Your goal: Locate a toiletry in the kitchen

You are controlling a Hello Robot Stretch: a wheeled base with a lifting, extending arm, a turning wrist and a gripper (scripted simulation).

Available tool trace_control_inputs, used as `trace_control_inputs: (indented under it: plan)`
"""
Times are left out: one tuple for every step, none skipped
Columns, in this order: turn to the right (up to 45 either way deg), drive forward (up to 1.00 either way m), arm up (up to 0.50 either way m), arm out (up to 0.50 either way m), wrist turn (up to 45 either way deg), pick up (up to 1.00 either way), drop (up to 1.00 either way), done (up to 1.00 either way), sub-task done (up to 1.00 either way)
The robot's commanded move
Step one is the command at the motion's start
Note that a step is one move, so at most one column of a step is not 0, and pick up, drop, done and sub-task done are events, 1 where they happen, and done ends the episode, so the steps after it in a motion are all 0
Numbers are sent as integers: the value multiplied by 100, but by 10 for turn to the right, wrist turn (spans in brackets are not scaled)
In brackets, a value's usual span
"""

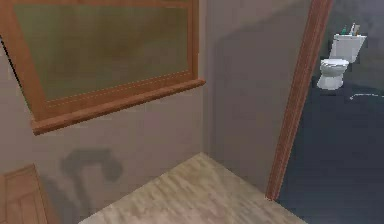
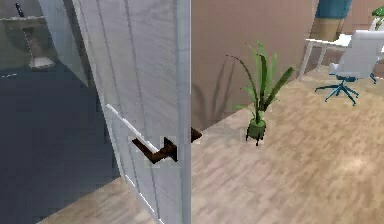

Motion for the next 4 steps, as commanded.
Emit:
trace_control_inputs:
  plan:
    - [0, 40, 0, 0, 0, 0, 0, 0, 0]
    - [450, 0, 0, 0, 0, 0, 0, 0, 0]
    - [210, 0, 0, 0, 0, 0, 0, 0, 0]
    - [0, 100, 0, 0, 0, 0, 0, 0, 0]
